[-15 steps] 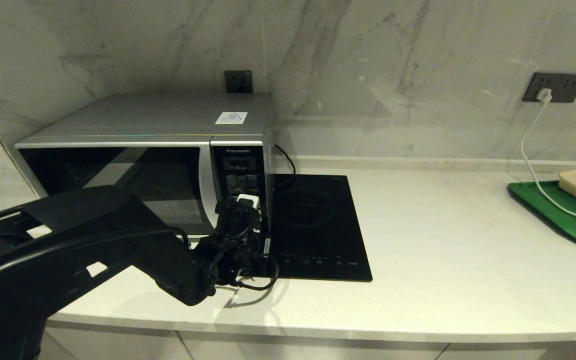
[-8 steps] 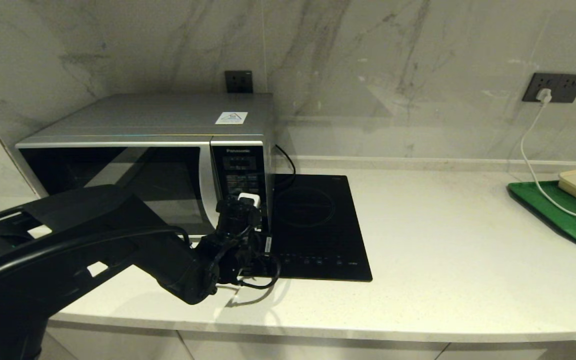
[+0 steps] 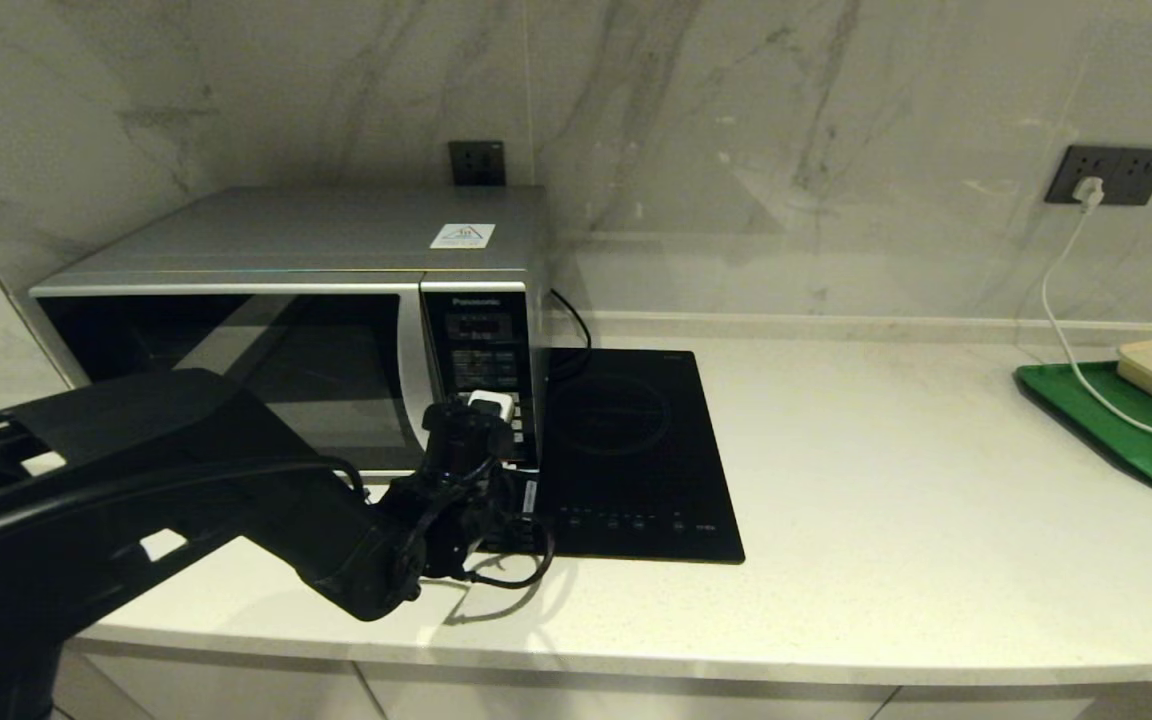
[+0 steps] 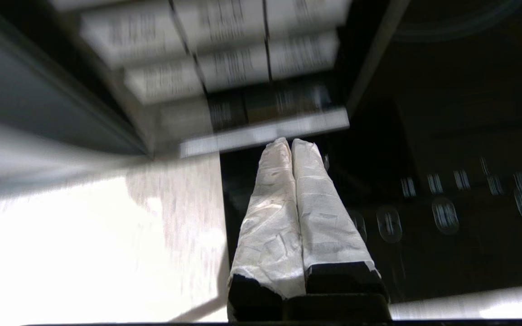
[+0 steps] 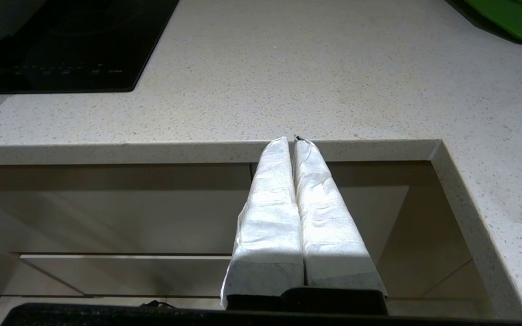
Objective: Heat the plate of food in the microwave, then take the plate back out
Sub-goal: Open the microwave oven
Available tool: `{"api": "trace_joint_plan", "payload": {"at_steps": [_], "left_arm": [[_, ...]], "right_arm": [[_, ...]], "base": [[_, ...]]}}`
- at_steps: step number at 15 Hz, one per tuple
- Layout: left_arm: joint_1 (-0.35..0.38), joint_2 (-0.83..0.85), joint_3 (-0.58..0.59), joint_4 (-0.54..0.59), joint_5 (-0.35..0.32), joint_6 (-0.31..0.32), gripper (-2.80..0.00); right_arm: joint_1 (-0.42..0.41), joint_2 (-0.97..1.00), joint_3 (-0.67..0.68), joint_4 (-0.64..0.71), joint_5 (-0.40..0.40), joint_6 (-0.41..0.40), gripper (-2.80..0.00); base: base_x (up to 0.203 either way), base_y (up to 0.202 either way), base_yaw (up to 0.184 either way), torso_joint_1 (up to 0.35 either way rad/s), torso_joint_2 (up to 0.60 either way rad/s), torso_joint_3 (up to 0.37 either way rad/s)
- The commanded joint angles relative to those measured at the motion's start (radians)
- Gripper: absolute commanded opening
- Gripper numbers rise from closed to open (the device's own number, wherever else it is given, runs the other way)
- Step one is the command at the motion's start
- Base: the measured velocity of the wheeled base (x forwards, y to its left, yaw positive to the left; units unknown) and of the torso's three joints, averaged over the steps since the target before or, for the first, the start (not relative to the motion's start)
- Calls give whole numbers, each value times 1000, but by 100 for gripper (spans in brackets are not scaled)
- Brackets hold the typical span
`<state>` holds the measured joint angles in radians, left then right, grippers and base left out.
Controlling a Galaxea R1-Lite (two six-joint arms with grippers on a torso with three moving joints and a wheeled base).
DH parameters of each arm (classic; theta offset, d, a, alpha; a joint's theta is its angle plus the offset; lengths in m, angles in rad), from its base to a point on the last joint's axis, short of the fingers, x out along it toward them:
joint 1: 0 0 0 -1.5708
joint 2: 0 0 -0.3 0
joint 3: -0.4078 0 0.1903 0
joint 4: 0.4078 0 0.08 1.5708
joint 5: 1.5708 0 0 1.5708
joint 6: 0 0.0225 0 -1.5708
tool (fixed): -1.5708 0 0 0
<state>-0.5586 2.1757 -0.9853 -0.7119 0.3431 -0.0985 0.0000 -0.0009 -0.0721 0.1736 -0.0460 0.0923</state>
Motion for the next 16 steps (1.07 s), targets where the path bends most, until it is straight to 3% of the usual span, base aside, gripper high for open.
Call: {"api": "trace_joint_plan", "payload": {"at_steps": [1, 6, 9, 11, 14, 16], "left_arm": [[-22, -96, 103, -1, 2, -1, -280], [-72, -366, 364, 54, -14, -28, -280], [-63, -588, 423, 177, -132, -120, -280], [-54, -742, 437, 250, -156, -144, -280], [-44, -993, 444, 324, -36, -65, -280], [-11, -1166, 442, 439, 55, -24, -280]], "right_arm": [[0, 1, 0, 1, 0, 1, -280], [0, 1, 0, 1, 0, 1, -280], [2, 1, 0, 1, 0, 1, -280], [0, 1, 0, 1, 0, 1, -280], [1, 1, 0, 1, 0, 1, -280], [1, 1, 0, 1, 0, 1, -280]], "base": [[0, 0, 0, 0, 0, 0], [0, 0, 0, 0, 0, 0], [0, 0, 0, 0, 0, 0], [0, 0, 0, 0, 0, 0], [0, 0, 0, 0, 0, 0], [0, 0, 0, 0, 0, 0]]}}
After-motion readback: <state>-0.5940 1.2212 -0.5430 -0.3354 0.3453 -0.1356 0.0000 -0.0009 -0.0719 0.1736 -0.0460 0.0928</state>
